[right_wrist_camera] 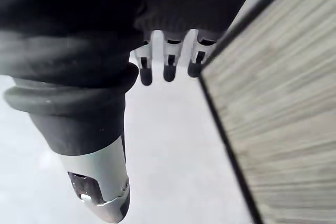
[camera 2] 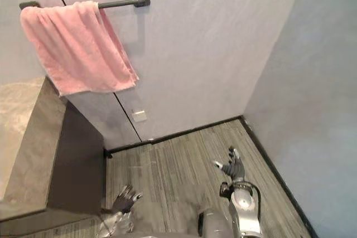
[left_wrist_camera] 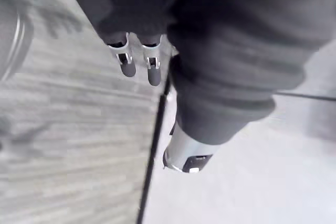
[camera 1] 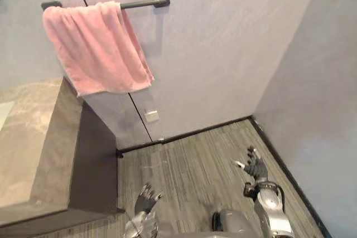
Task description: Organize washtable
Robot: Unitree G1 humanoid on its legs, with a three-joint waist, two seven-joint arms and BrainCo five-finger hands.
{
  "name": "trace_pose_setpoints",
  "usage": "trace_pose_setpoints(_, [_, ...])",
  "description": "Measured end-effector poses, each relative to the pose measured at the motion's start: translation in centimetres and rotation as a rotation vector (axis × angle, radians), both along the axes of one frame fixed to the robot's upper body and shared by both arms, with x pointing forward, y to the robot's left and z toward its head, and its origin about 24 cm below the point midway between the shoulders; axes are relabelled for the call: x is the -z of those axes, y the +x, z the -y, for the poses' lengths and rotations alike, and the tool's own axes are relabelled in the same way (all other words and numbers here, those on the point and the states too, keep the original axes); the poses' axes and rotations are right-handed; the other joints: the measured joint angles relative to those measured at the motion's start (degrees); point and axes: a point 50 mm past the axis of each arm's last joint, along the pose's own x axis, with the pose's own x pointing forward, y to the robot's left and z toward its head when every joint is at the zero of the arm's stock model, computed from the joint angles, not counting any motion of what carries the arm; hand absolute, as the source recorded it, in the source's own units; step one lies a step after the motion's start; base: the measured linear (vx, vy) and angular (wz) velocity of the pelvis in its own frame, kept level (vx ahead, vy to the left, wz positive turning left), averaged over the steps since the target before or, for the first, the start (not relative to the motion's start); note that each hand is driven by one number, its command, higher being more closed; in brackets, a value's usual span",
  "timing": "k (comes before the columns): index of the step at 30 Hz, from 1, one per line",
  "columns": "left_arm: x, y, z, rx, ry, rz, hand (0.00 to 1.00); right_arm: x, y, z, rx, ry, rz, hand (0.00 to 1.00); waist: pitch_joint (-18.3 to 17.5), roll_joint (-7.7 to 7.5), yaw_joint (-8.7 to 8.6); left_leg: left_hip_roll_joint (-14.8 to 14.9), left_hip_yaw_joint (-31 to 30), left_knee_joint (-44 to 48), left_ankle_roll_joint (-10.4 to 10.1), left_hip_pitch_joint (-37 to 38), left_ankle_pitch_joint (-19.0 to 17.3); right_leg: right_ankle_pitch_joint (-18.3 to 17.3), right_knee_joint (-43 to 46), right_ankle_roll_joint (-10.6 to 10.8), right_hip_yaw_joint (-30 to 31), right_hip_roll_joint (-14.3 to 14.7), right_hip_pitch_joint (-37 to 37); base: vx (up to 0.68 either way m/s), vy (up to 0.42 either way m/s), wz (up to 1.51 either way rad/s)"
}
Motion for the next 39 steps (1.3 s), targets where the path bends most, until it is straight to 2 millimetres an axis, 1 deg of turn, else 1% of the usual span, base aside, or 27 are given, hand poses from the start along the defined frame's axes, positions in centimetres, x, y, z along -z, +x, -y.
trace_pose_setpoints(2, [-2.4,1.4,0.0,-0.031,-0.007,0.128,0.00,-1.9,0.6,-0.2,0.017,-0.005,0.102,0.00,0.63,-2.42,0.18,-2.27,4.48,-7.35,-0.46,-3.26,-2.46,0.12,-5.06,-0.09,-1.10,-1.65,5.23,0.51,-0.147,0.33])
trace_pose_setpoints(3, [-4.8,2.7,0.0,-0.048,-0.004,0.245,0.00,-3.6,1.1,-0.1,0.031,-0.018,0.193,0.00,0.50,-2.82,0.54,-2.47,8.19,-16.26,0.00,-6.17,-2.96,0.12,-8.06,-0.08,-1.77,-1.88,7.88,0.58,-0.083,0.21])
trace_pose_setpoints(4, [-7.8,4.2,-0.3,-0.090,0.015,0.378,0.00,-5.1,1.7,0.0,0.044,-0.032,0.268,0.00,0.49,-2.64,1.27,-3.04,9.90,-26.63,-0.05,-8.94,-2.89,0.07,-10.03,0.02,-2.26,-1.87,9.73,0.59,-0.049,0.07])
trace_pose_setpoints(5, [-8.1,4.3,-0.4,-0.096,0.021,0.390,0.00,-5.2,1.7,0.0,0.045,-0.033,0.274,0.00,0.47,-2.57,1.35,-3.14,9.95,-27.53,-0.16,-9.15,-2.82,0.04,-10.21,0.06,-2.31,-1.90,9.93,0.49,0.030,-0.05])
trace_pose_setpoints(7, [-12.5,5.3,-1.1,-0.189,0.070,0.565,0.00,-6.5,1.8,-0.6,0.040,-0.033,0.331,0.00,0.34,-2.12,1.58,-5.34,10.05,-40.03,-1.13,-8.92,0.37,-1.97,-11.36,3.45,-2.62,-2.53,14.27,0.51,0.078,-0.04])
trace_pose_setpoints(8, [-13.5,5.3,-1.2,-0.203,0.092,0.602,0.00,-6.8,1.7,-0.7,0.032,-0.034,0.342,0.00,0.02,-1.52,1.60,-5.71,10.04,-42.77,-0.56,-8.22,3.15,-2.76,-11.25,4.64,-2.59,-2.54,15.55,0.54,0.159,-0.05])
trace_pose_setpoints(9, [-15.5,5.4,-1.5,-0.223,0.188,0.680,0.00,-7.0,1.3,-1.1,0.019,-0.021,0.361,0.00,-0.64,-1.77,1.62,-7.49,10.24,-42.80,4.54,-7.19,5.43,-4.59,-8.87,6.72,-2.21,-3.86,16.99,0.57,0.187,0.08])
trace_pose_setpoints(11, [-18.2,5.5,-1.9,-0.284,0.337,0.784,0.00,-7.2,0.9,-2.5,-0.007,0.035,0.383,0.00,-1.27,-3.69,1.04,-11.23,10.44,-43.69,6.44,-4.23,2.05,-4.01,5.77,7.09,-2.22,-8.51,12.47,0.58,0.178,0.33])
trace_pose_setpoints(12, [-18.9,5.4,-2.0,-0.304,0.380,0.810,0.00,-7.2,1.0,-2.9,-0.017,0.044,0.390,0.00,-1.21,-3.99,1.02,-12.18,10.35,-43.95,6.92,-3.38,1.35,-2.70,10.45,7.04,-2.26,-9.69,10.71,0.58,0.149,0.46])
trace_pose_setpoints(13, [-20.3,5.2,-2.2,-0.356,0.478,0.855,0.00,-7.3,1.3,-3.8,-0.056,0.061,0.393,0.00,-1.04,-3.99,0.99,-13.48,9.93,-45.32,8.51,-0.07,0.09,-1.62,19.61,5.61,-1.99,-11.37,7.23,0.57,0.132,0.29])
trace_pose_setpoints(14, [-20.8,4.7,-2.6,-0.410,0.540,0.868,0.00,-7.1,1.5,-4.8,-0.098,0.071,0.386,0.00,-0.95,-3.30,1.28,-13.45,9.64,-47.27,8.85,3.77,-0.44,-3.42,20.52,4.73,-2.52,-10.83,6.24,0.76,0.167,0.25])
trace_pose_setpoints(16, [-21.3,3.5,-3.4,-0.480,0.654,0.863,0.00,-6.5,1.3,-6.8,-0.194,0.102,0.356,0.00,-1.68,-1.60,1.14,-12.21,7.78,-50.88,8.89,9.15,-0.46,-4.51,14.82,4.04,-3.78,-7.00,4.71,0.45,0.071,0.29])
trace_pose_setpoints(18, [-21.1,2.7,-3.7,-0.509,0.715,0.846,0.00,-5.6,0.9,-7.7,-0.232,0.140,0.318,0.00,-2.41,-1.88,1.16,-12.08,6.73,-52.26,8.58,11.54,-0.62,-4.27,8.18,3.75,-3.31,-4.43,1.92,0.32,0.008,0.48])
trace_pose_setpoints(19, [-21.0,2.4,-3.8,-0.514,0.719,0.835,0.00,-5.3,0.7,-7.7,-0.222,0.154,0.307,0.00,-2.53,-2.02,1.13,-12.16,6.69,-52.45,7.96,12.13,-0.97,-3.92,6.26,3.43,-3.32,-4.15,1.18,0.34,-0.010,0.46])
trace_pose_setpoints(20, [-20.3,1.6,-4.2,-0.524,0.746,0.789,0.00,-4.5,-0.2,-7.4,-0.197,0.180,0.281,0.00,-3.40,-3.68,1.15,-13.50,6.52,-52.17,6.40,13.02,-1.92,1.72,-2.31,2.24,-3.15,-3.98,-0.29,0.33,-0.020,0.26])
trace_pose_setpoints(21, [-19.9,1.2,-4.3,-0.527,0.754,0.767,0.00,-4.1,-0.3,-7.7,-0.211,0.183,0.262,0.00,-3.84,-4.88,1.11,-14.43,6.43,-51.47,5.61,12.97,-2.41,5.84,-5.79,1.72,-2.39,-4.42,-0.79,0.31,-0.054,0.27])
trace_pose_setpoints(22, [-18.9,0.9,-4.1,-0.489,0.749,0.714,0.00,-2.7,-0.8,-7.5,-0.235,0.166,0.198,0.00,-4.04,-4.20,1.32,-13.87,4.93,-49.02,4.28,12.71,-3.38,5.80,-7.59,1.45,-3.05,-4.31,1.24,0.27,-0.059,0.16])
trace_pose_setpoints(23, [-18.5,0.4,-3.9,-0.480,0.734,0.699,0.00,-2.2,-1.1,-7.8,-0.270,0.162,0.162,0.00,-4.14,-4.13,1.84,-13.64,4.00,-47.48,4.09,11.85,-3.46,6.03,-10.35,1.42,-3.59,-3.89,2.95,0.25,-0.065,0.18])
trace_pose_setpoints(25, [-18.3,0.4,-3.6,-0.457,0.720,0.693,0.00,-1.9,-1.6,-8.6,-0.319,0.172,0.139,0.00,-4.07,-4.19,2.73,-13.34,3.11,-45.38,2.92,10.04,-3.05,6.56,-12.12,0.96,-4.48,-3.62,3.36,0.17,-0.053,0.27])
trace_pose_setpoints(27, [-18.3,0.6,-3.1,-0.425,0.679,0.702,0.00,-1.8,-1.8,-9.5,-0.361,0.181,0.127,0.00,-3.72,-4.50,2.82,-14.21,0.89,-42.47,-0.57,7.28,-1.83,6.76,-12.98,0.69,-6.83,-4.94,3.81,0.11,-0.030,0.58])
trace_pose_setpoints(28, [-18.3,0.7,-3.0,-0.419,0.666,0.706,0.00,-1.7,-1.9,-9.5,-0.361,0.183,0.123,0.00,-3.32,-5.00,2.93,-14.11,0.79,-42.32,-0.39,6.93,-2.84,6.76,-12.73,0.68,-7.54,-5.32,3.94,0.04,0.016,0.72])
trace_pose_setpoints(29, [-18.4,1.1,-2.2,-0.380,0.635,0.729,0.00,-1.7,-1.9,-9.5,-0.359,0.183,0.123,0.00,-2.41,-4.04,2.70,-12.51,0.41,-44.72,-0.32,6.88,-3.06,6.38,-10.49,0.63,-9.57,-5.79,4.07,0.00,0.025,0.71])
trace_pose_setpoints(30, [-18.4,1.3,-1.8,-0.357,0.619,0.740,0.00,-1.7,-2.0,-9.5,-0.359,0.183,0.122,0.00,-2.10,-3.50,2.56,-11.01,0.19,-47.62,-2.15,7.17,-0.38,5.49,-8.58,0.90,-10.84,-5.86,3.70,-0.03,0.060,0.89])
trace_pose_setpoints(31, [-18.5,1.7,-0.8,-0.315,0.579,0.759,0.00,-1.7,-2.0,-9.8,-0.366,0.195,0.119,0.00,-1.88,-4.29,2.72,-12.48,-0.69,-48.48,-2.19,7.62,-0.95,2.25,-6.12,2.19,-11.96,-7.78,3.40,-0.03,0.049,0.66])
trace_pose_setpoints(32, [-18.3,1.8,-0.5,-0.296,0.561,0.757,0.00,-1.7,-2.0,-9.9,-0.372,0.198,0.120,0.00,-1.82,-4.63,2.76,-13.06,-0.99,-48.73,-2.15,7.45,-1.00,1.29,-5.52,2.58,-12.38,-8.46,3.30,-0.06,0.059,0.77])
trace_pose_setpoints(34, [-17.5,2.0,0.9,-0.195,0.473,0.744,0.00,-1.9,-1.8,-10.3,-0.385,0.209,0.126,0.00,-1.88,-4.88,2.80,-14.04,-1.31,-50.28,0.33,6.91,-3.13,-0.20,-2.10,2.93,-14.07,-10.42,2.24,-0.13,0.071,0.59])
trace_pose_setpoints(39, [-16.5,1.7,1.2,-0.129,0.413,0.706,0.00,-2.4,-1.4,-11.4,-0.456,0.213,0.148,0.00,-2.79,-4.98,2.68,-12.34,3.95,-50.93,0.24,6.53,-3.00,0.72,-2.74,3.03,-14.86,-11.85,1.79,-0.04,0.024,0.13])
